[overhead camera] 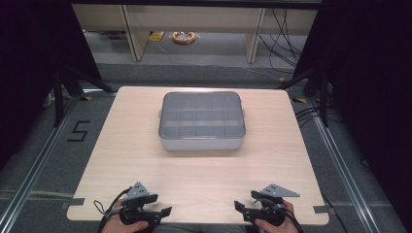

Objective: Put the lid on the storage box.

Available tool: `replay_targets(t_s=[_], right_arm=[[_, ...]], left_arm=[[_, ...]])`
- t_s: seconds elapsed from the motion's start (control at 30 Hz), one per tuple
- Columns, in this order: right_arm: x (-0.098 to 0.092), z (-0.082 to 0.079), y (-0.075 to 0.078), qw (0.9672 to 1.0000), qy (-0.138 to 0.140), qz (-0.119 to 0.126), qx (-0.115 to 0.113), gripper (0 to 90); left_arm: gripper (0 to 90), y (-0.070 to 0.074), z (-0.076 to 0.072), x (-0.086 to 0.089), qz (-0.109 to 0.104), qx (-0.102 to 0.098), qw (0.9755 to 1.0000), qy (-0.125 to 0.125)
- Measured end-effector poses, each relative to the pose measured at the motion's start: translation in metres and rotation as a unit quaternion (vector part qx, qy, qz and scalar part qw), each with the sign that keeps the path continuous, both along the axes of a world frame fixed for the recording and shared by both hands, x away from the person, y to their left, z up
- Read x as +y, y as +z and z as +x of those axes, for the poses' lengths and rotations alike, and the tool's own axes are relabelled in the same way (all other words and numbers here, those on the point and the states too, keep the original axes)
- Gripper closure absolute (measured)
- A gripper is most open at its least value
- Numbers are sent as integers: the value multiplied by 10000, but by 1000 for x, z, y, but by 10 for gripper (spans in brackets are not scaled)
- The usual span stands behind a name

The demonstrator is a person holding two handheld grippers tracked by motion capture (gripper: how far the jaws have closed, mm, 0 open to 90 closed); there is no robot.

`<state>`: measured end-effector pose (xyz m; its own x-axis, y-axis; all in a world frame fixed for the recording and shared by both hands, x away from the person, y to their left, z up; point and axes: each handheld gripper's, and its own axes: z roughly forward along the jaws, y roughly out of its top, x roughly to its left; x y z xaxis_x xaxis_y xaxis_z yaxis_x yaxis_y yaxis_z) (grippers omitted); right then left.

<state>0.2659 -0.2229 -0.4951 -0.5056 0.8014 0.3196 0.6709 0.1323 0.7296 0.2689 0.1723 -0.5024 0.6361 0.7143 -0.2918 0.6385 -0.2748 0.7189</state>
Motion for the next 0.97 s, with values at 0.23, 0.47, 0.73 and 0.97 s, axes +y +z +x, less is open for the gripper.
replay_targets(t_s=[0.23,0.47,0.73,0.97], right_arm=[[0,-8,-1,10000,12,28,65,217],[-3,-8,-4,9999,121,-44,-74,217],[-3,-8,-4,9998,124,-135,-27,208],[-3,-6,-6,10000,55,-67,-39,176]], left_arm=[[267,1,-5,-1,24,-9,10000,-74],[266,0,-4,1,63,3,10000,-67],[255,0,-3,2,87,38,9999,-71],[163,-1,-2,0,-70,138,9998,126]])
